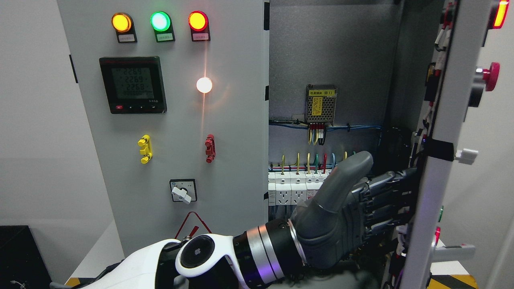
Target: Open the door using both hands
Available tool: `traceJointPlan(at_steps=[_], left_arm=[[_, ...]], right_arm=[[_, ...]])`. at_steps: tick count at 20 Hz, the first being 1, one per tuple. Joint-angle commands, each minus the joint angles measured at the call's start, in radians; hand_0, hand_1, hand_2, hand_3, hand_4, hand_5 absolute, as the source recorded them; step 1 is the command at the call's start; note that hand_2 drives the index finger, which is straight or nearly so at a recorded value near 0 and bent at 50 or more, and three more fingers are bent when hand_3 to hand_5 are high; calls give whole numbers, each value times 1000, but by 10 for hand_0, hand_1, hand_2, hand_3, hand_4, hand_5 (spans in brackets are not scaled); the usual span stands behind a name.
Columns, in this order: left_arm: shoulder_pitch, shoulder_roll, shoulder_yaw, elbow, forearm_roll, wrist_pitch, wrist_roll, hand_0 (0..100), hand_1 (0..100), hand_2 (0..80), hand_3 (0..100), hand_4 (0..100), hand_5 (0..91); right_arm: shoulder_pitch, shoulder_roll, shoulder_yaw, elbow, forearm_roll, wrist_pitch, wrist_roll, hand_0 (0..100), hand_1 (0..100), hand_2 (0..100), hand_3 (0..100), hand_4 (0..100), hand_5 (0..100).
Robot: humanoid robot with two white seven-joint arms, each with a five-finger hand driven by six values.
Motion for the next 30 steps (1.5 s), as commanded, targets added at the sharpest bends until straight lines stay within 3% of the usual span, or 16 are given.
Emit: traceJointPlan(at_steps=[1,12,20,30], left_arm=[[-16,-189,-41,111,-6,2,0,0,0,0,0,0,0],[-62,-401,-67,262,-11,17,0,0,0,0,0,0,0],[-117,-496,-83,342,-11,17,1,0,0,0,0,0,0],[-123,-504,-90,415,-11,15,1,0,0,0,0,0,0]], right_arm=[[0,0,0,0,0,0,-1,192,0,0,0,0,0],[0,0,0,0,0,0,1,192,0,0,0,0,0],[0,0,0,0,0,0,-1,192,0,0,0,0,0],[0,0,2,0,0,0,-1,192,0,0,0,0,0]])
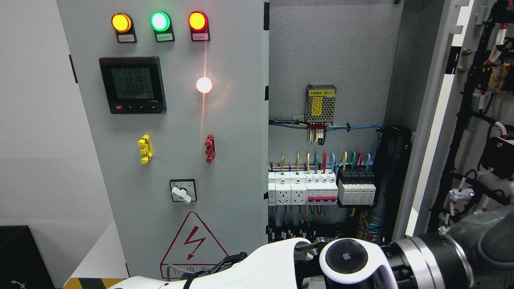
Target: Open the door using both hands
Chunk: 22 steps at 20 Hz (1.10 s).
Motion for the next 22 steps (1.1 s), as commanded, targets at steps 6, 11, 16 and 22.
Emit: traceJointPlan(at_steps=[6,11,16,22], left_arm=[[6,-47,-14,58,1,-4,1,0,0,0,0,0,0],[21,95,0,-92,2,-6,1,0,0,0,0,0,0],[58,253,40,-232,8,-6,1,0,0,0,0,0,0],[147,478,64,-390,10,-12,-1,0,0,0,0,0,0]], right_arm=[[0,0,0,0,0,0,-4,192,0,0,0,0,0],[0,0,0,0,0,0,-4,192,0,0,0,0,0],[0,0,0,0,0,0,-4,192,0,0,0,0,0],[0,0,0,0,0,0,-4,192,0,0,0,0,0]])
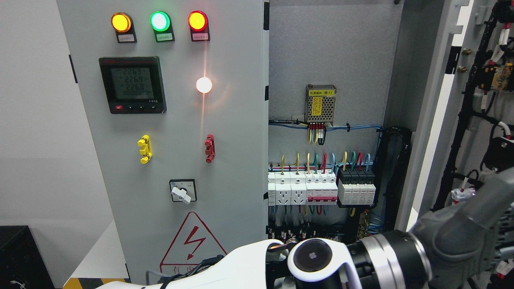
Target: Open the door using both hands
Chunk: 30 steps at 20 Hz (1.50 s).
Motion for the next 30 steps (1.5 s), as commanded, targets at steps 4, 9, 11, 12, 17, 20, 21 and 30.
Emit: traceJointPlan(at_steps=[4,9,11,12,17,20,21,30], left_arm=[[150,411,96,-279,2,-3,-1,0,0,0,0,0,0],[283,539,146,-300,2,-5,-2,0,0,0,0,0,0],[361,575,154,-300,2,-6,-1,0,0,0,0,0,0],[406,597,156,-300,-1,-8,-1,0,0,0,0,0,0],[690,654,221,-296,-27,-8,-2,0,0,0,0,0,0],[848,666,301,-285,-73,-6,-2,0,0,0,0,0,0],[907,666,329,-279,-93,-6,-4,0,0,0,0,0,0],[1233,629,520,-103,-121,-8,-7,0,0,0,0,0,0]], right_arm=[[0,0,0,0,0,0,-1,192,0,0,0,0,0],[0,0,0,0,0,0,-1,192,0,0,0,0,0],[0,0,0,0,0,0,-1,192,0,0,0,0,0],[0,0,0,0,0,0,-1,192,0,0,0,0,0],[0,0,0,0,0,0,-1,192,0,0,0,0,0],[0,0,0,0,0,0,-1,192,0,0,0,0,0],[0,0,0,0,0,0,-1,192,0,0,0,0,0],[0,0,0,0,0,0,-1,192,0,0,0,0,0]])
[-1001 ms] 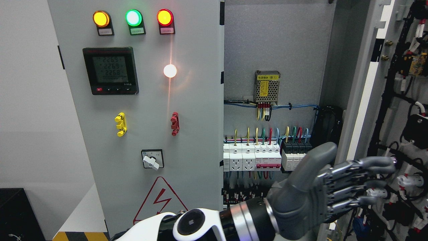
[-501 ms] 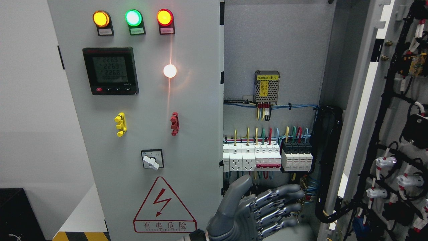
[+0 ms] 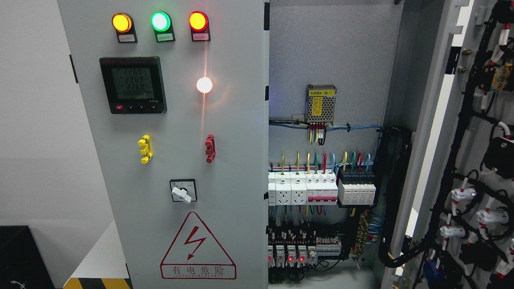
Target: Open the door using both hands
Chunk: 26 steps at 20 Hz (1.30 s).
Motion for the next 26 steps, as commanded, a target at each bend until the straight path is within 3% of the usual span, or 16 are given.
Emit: traceJointPlan(at_steps=[1,7,18,26], left_arm=[[212,28,210,155,-17,0,-3,0,0,0,0,0,0],[286,-27,224,356,-33,0,-4,0,0,0,0,0,0],[365,-246,227,930,-255,-1,-4,0,0,0,0,0,0],[362,-390,264,1397,-444,-78,-6,0,0,0,0,0,0]], right_arm=[[0,0,0,0,0,0,5,192,0,0,0,0,0],[0,0,0,0,0,0,3,192,0,0,0,0,0],[0,0,0,0,0,0,3,192,0,0,0,0,0],[0,0,0,0,0,0,3,192,0,0,0,0,0]])
